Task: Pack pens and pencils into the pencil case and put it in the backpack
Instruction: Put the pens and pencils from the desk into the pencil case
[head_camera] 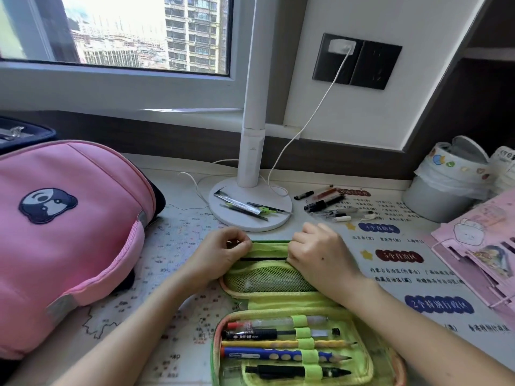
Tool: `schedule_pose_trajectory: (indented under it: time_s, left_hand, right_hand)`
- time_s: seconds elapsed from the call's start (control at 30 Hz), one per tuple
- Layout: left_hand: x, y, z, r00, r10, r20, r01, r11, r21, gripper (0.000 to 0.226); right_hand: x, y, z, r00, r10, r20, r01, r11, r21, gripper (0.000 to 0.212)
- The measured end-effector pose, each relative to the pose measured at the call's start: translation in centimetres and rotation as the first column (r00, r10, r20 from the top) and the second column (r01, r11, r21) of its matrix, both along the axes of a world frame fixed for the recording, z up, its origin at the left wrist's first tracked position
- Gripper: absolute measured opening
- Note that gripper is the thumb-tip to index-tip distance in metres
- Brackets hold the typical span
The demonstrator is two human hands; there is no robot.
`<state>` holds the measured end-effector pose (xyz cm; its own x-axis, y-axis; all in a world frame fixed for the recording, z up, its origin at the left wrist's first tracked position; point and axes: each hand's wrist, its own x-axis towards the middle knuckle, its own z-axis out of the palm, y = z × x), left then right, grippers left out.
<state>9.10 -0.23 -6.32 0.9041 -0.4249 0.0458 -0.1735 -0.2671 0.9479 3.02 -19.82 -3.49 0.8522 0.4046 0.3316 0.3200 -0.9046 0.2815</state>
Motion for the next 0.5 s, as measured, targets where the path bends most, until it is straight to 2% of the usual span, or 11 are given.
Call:
schedule_pose_trajectory:
  time_s: [0.1,0.2,0.23,0.27,0.3,0.33,0.37,0.4,0.43,0.5]
  left_hand:
    - [0.2,0.1,-0.1,0.999,0.001,-0.035,-0.002,1.0,-0.025,0.012]
    - [0.3,0.1,-0.1,0.998,-0.016,-0.059,0.012,0.998,-0.065,0.012]
    - [0.4,0.1,-0.2,0.998,-0.026,-0.064,0.021,0.997,-0.076,0.013]
    - [0.4,0.2,-0.2,0.997,-0.036,-0.069,0.03,0.996,-0.084,0.013]
    - [0.5,0.2,-0.3,0.996,-0.044,-0.076,0.037,0.995,-0.088,0.013]
    - [0.6,0.3,-0.3,0.995,-0.051,-0.084,0.044,0.995,-0.087,0.013]
    - [0.7,0.4,-0.3,0.994,-0.059,-0.094,0.051,0.995,-0.083,0.013]
    - [0.9,0.4,-0.3,0.992,-0.066,-0.108,0.058,0.995,-0.081,0.013]
    - [1.0,0.5,-0.3,0.99,-0.075,-0.12,0.066,0.995,-0.077,0.013]
    - [1.1,0.7,-0.2,0.986,-0.092,-0.136,0.082,0.994,-0.078,0.012]
  right_hand:
    - [0.2,0.2,0.1,1.0,-0.012,-0.004,0.012,1.0,0.029,0.025]
    - [-0.1,0.5,0.5,0.996,0.004,-0.088,-0.006,1.0,-0.02,0.017]
    - [-0.2,0.5,1.2,0.985,0.011,-0.171,-0.015,1.0,-0.023,0.007]
    - [-0.1,0.1,2.2,0.946,-0.005,-0.325,0.006,1.0,0.004,0.006]
    - [-0.1,-0.2,3.6,0.879,-0.018,-0.477,0.062,0.995,0.076,0.015]
    - [0.1,-0.3,4.8,0.814,0.022,-0.58,0.131,0.966,0.221,0.018]
    - [0.8,-0.5,5.6,0.798,0.081,-0.597,0.202,0.898,0.391,0.017]
    - [2.0,-0.7,5.9,0.839,0.087,-0.537,0.247,0.817,0.52,0.016]
    - [3.7,-0.8,5.6,0.894,0.014,-0.447,0.266,0.788,0.556,0.016]
    - [7.3,-0.6,4.3,0.916,-0.211,-0.342,0.346,0.847,0.403,0.023]
